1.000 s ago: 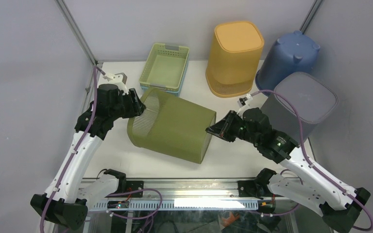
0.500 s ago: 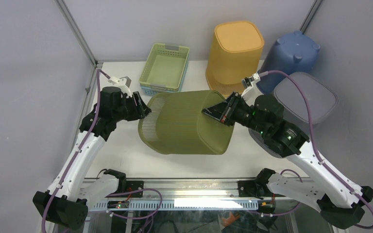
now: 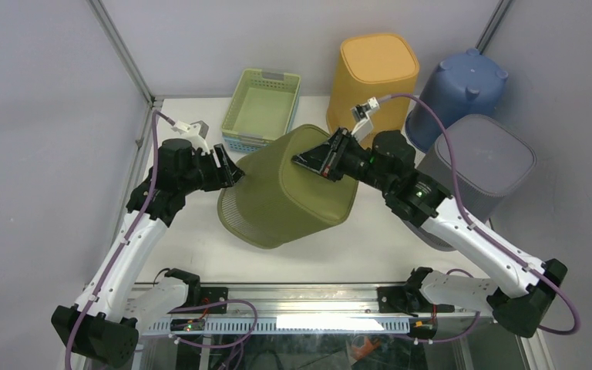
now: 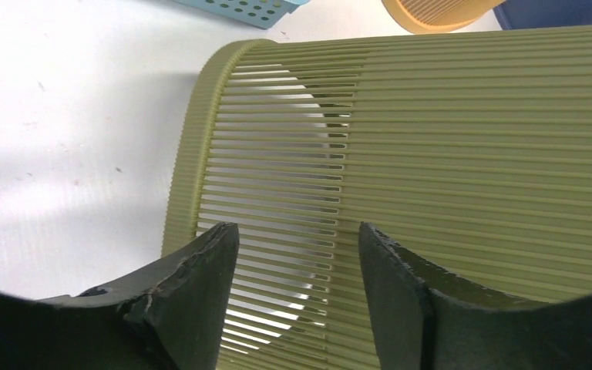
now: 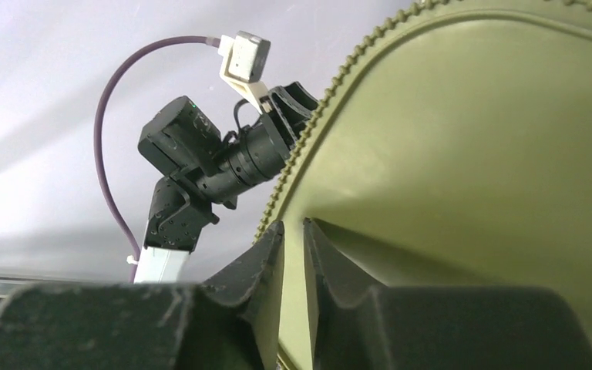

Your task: Turn the large container upside down

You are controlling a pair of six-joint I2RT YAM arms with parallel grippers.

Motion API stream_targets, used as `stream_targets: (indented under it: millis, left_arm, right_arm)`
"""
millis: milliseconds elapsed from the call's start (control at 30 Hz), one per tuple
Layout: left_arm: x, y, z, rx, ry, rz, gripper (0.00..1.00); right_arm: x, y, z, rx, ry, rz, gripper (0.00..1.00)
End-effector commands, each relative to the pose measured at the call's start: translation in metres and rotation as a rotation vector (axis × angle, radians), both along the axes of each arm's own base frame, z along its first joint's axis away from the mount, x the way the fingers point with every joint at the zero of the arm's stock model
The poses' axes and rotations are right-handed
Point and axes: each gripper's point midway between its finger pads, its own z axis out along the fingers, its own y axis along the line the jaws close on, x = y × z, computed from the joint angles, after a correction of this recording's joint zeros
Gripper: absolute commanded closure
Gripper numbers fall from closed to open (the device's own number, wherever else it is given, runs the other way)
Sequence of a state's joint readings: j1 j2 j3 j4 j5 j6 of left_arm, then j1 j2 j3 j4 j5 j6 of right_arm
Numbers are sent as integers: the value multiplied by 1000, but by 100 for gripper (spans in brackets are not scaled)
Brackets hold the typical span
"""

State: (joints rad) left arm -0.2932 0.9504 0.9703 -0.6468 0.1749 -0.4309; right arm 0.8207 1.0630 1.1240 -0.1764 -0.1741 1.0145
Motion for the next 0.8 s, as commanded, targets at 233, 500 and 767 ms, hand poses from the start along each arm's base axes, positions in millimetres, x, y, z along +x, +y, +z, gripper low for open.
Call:
stream_targets:
  millis: [233,500,767]
  left_arm:
    - [6,17,31,53,-62,92,28]
    - [11,39,62,121,-97,187,25]
    - [2,41,174,87,-356,155,25]
  right_arm:
    - [23,57,35,43,-107,110,57]
    - [17,23,76,-11,-241,25,44]
    - [9,-134,28,-319,-213,-477,25]
